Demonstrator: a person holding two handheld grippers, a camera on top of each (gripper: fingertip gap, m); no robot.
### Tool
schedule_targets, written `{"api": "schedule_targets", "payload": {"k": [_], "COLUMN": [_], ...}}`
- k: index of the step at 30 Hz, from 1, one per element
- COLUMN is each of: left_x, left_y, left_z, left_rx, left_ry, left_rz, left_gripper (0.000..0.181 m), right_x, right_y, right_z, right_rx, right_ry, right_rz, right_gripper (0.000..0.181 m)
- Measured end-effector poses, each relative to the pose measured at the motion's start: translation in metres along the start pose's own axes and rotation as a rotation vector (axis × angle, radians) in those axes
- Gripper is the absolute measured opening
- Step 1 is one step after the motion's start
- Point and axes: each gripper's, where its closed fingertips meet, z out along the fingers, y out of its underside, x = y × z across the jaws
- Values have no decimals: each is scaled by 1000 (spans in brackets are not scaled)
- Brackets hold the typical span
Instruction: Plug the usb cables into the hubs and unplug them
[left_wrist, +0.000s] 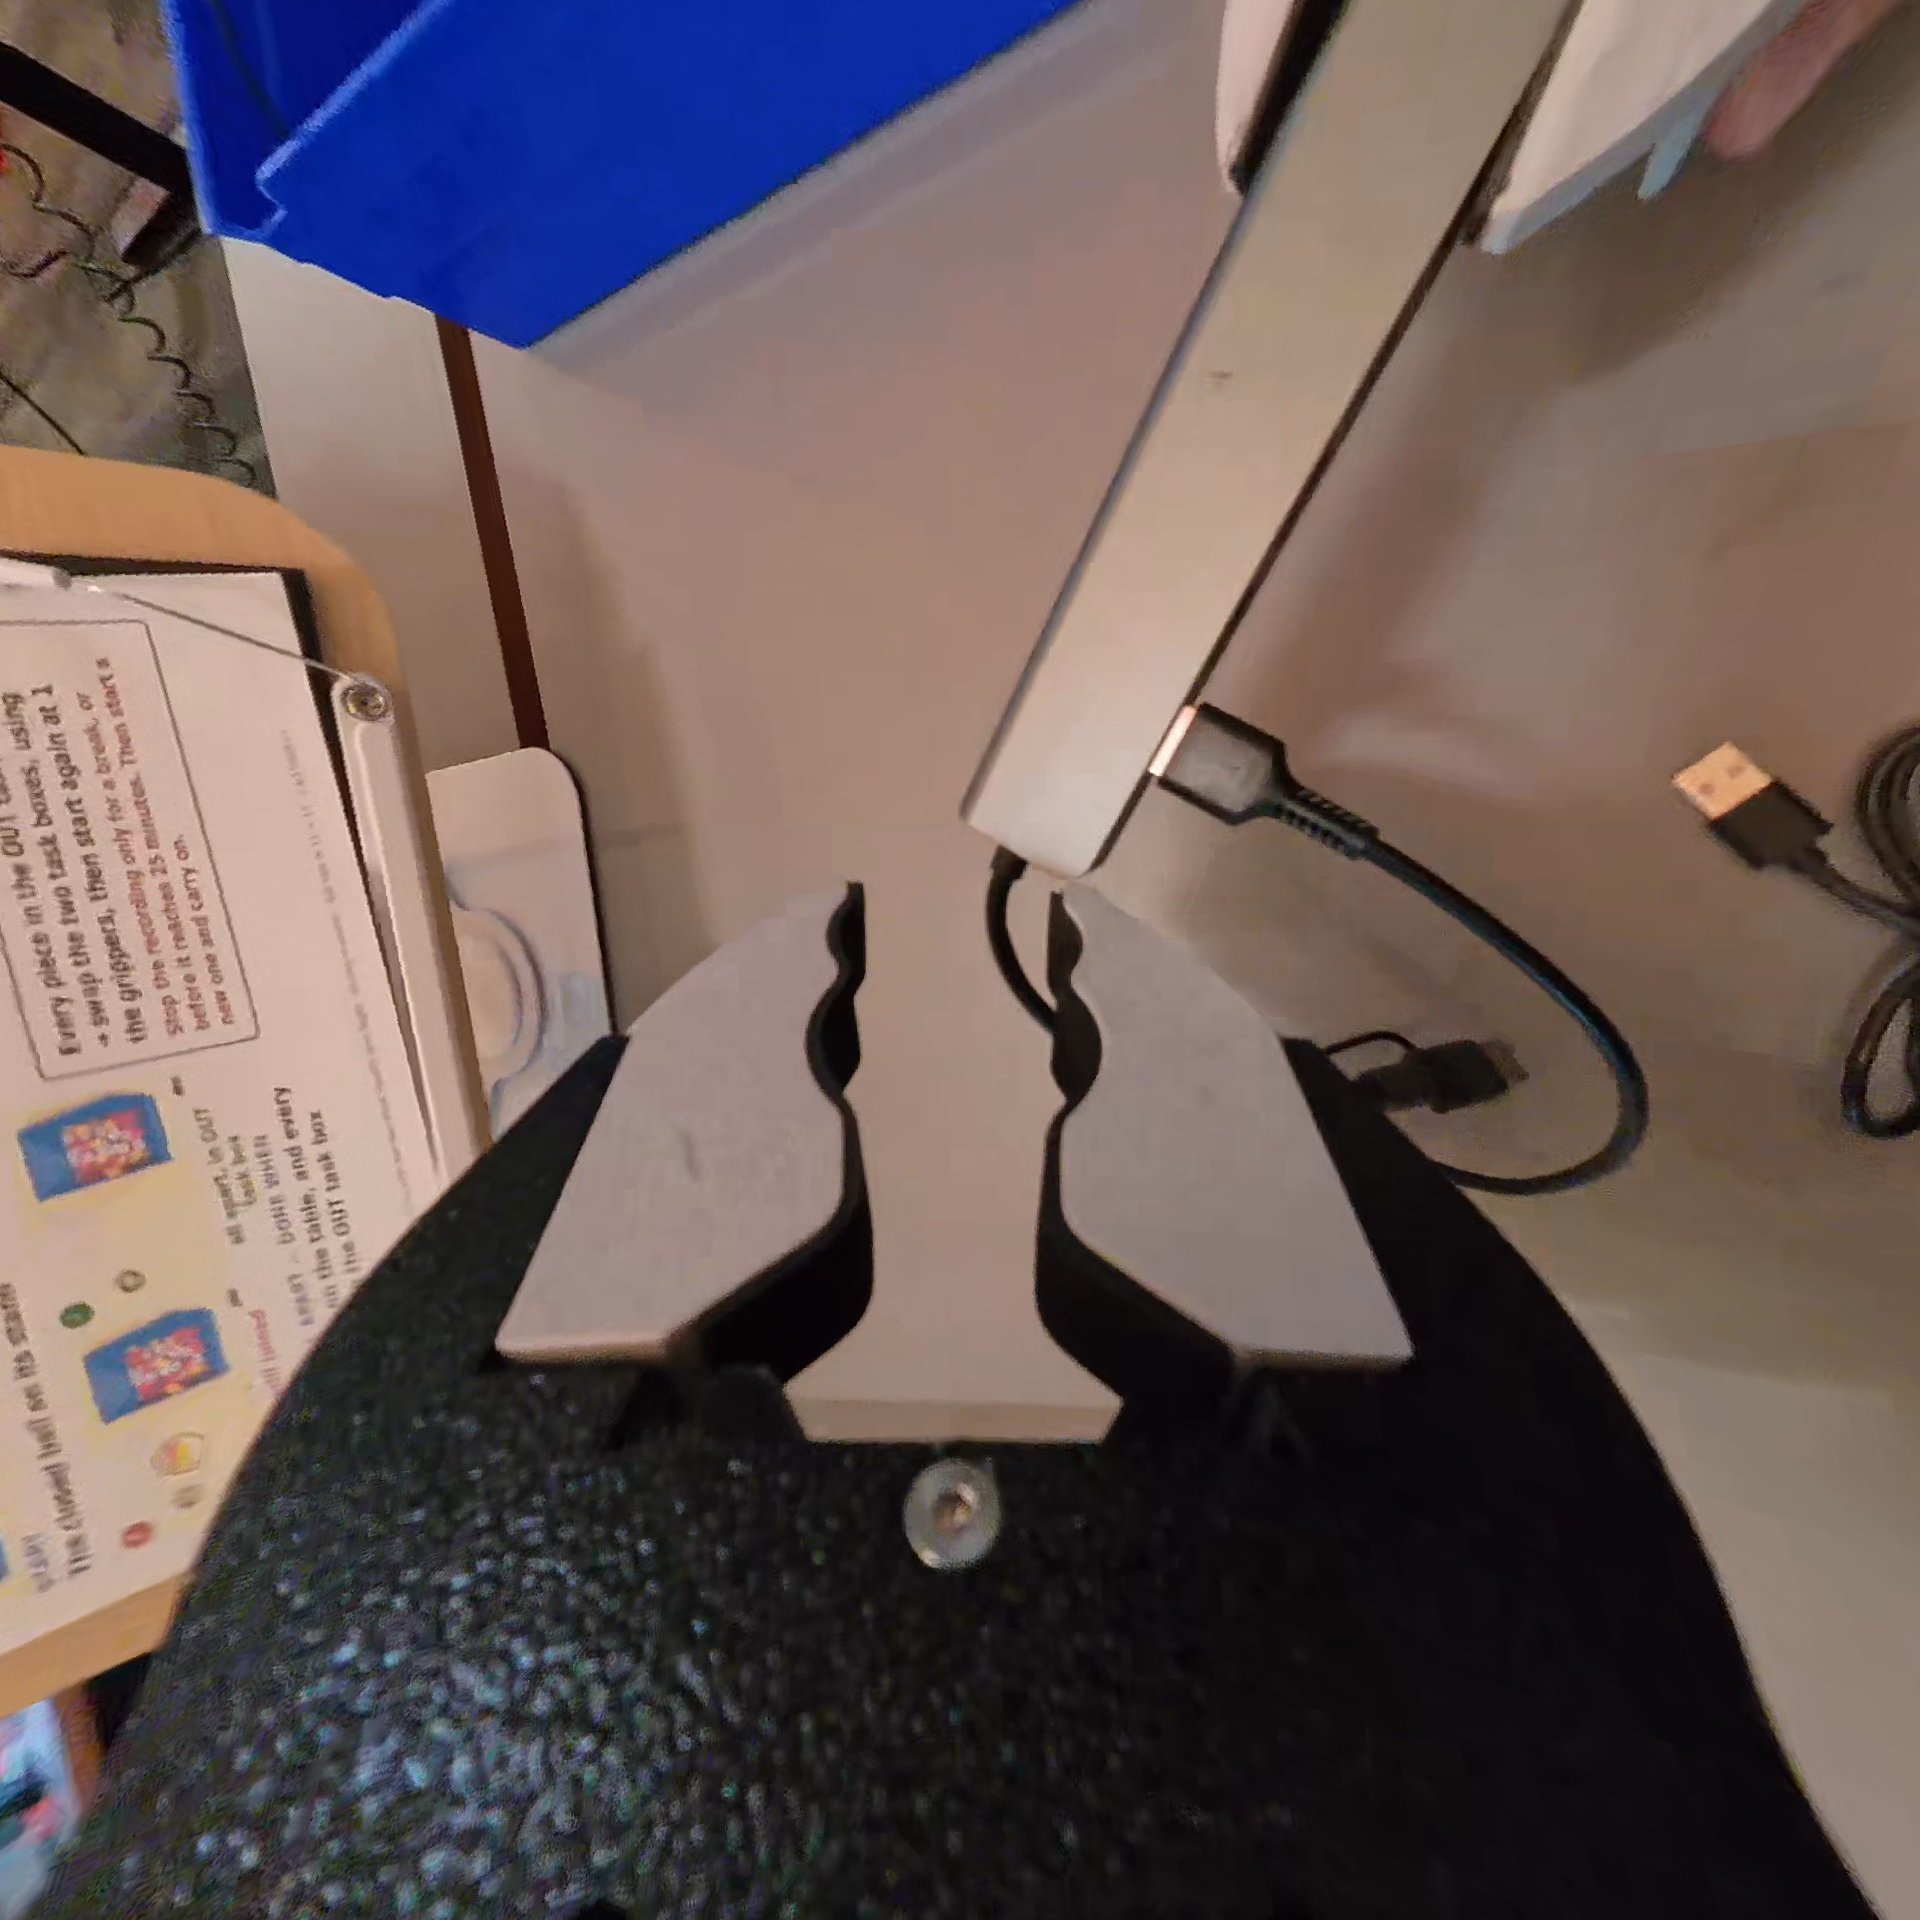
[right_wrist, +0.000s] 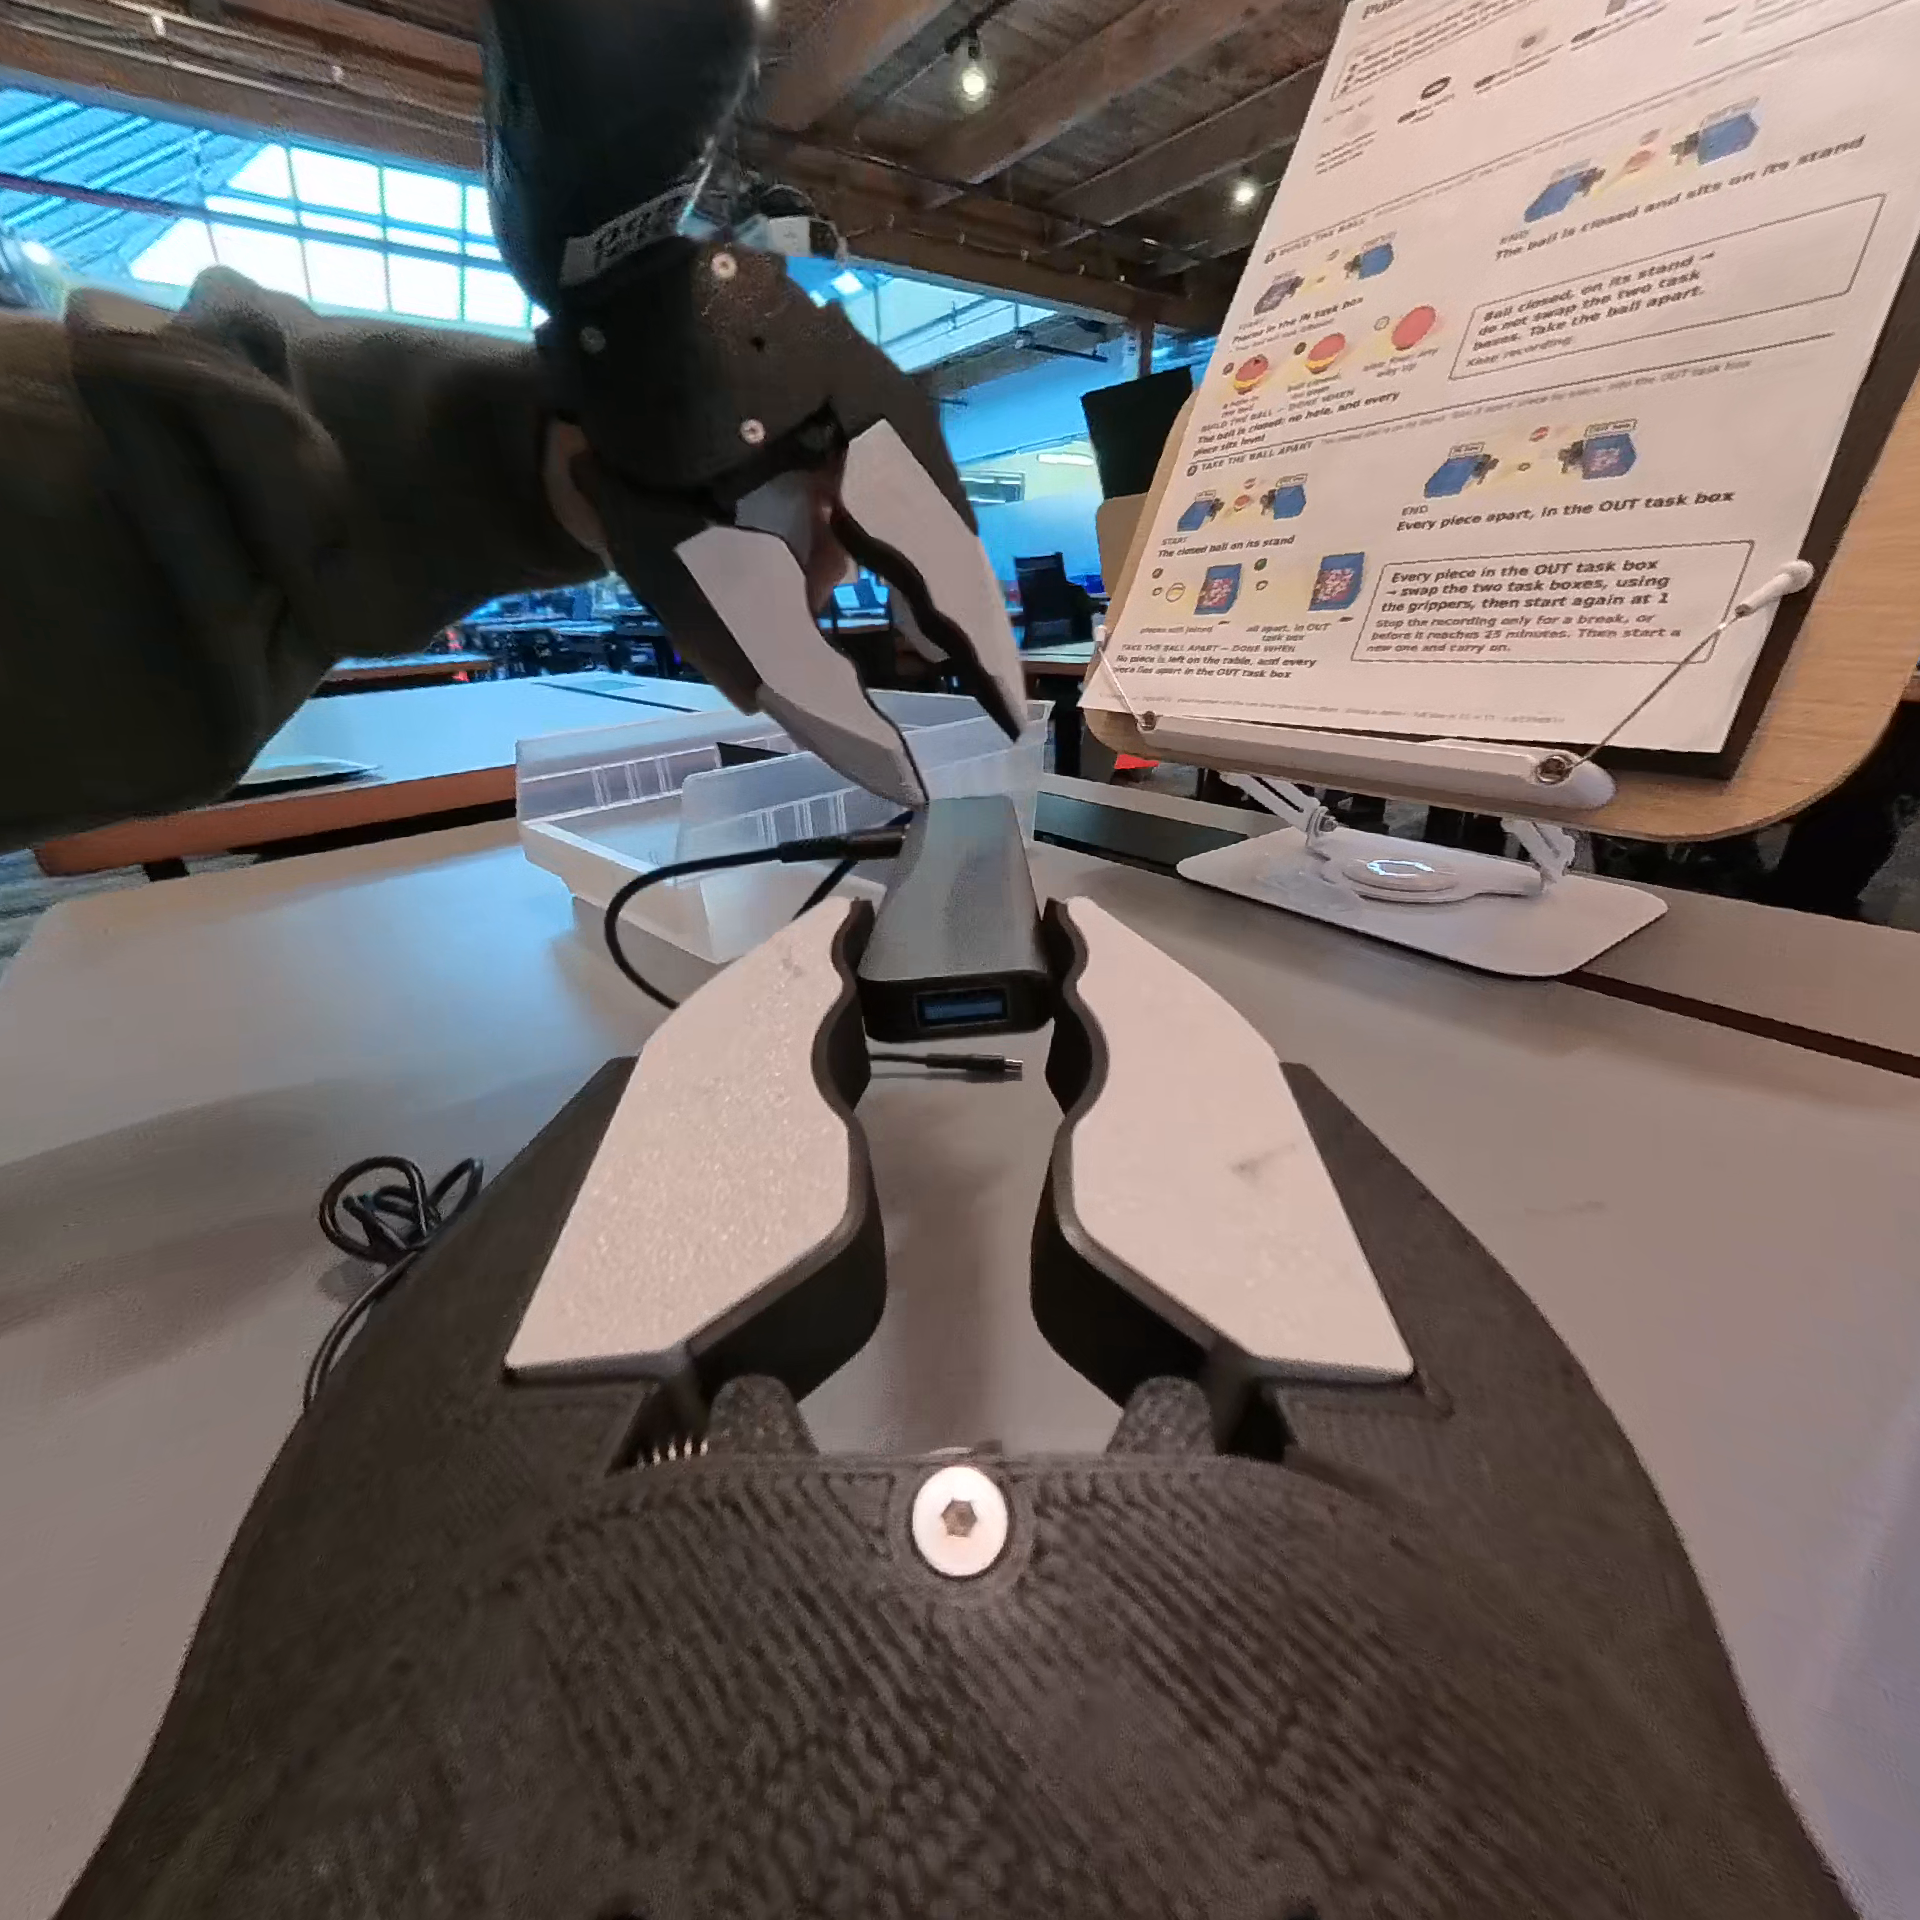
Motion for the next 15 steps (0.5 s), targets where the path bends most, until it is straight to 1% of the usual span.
{"api": "schedule_targets", "payload": {"k": [3, 4, 7, 8, 10, 11, 12, 13, 14, 15], "left_x": [7, 13, 27, 28, 26, 29, 32, 36, 39, 41], "left_y": [0, 2, 8, 8, 4, 1, 1, 1, 2, 4], "left_z": [-1, 1, 7, 10, 17, 20, 23, 27, 28, 28], "left_rx": [68, 69, 64, 65, 77, 79, 63, 47, 22, -5], "left_ry": [20, 43, 81, 71, 10, 14, 22, 41, 67, 88], "left_rz": [-78, -90, -117, -110, -73, -44, -11, 17, 35, 52], "left_gripper": [36, 37, 49, 51, 63, 61, 56, 42, 34, 33], "right_x": [0, -1, -4, -6, -11, -12, -14, -16, -16, -17], "right_y": [0, 1, 1, 1, 1, 1, 1, 1, 1, 1], "right_z": [0, 0, 1, 1, 2, 3, 3, 3, 3, 3], "right_rx": [1, -1, -1, -1, 2, -2, -1, 0, 1, 0], "right_ry": [-7, -9, -27, -42, -71, -74, -84, -94, -102, -109], "right_rz": [3, -1, -7, -7, -5, -13, -17, -19, -18, -13], "right_gripper": [31, 32, 32, 32, 32, 32, 32, 32, 31, 31]}}
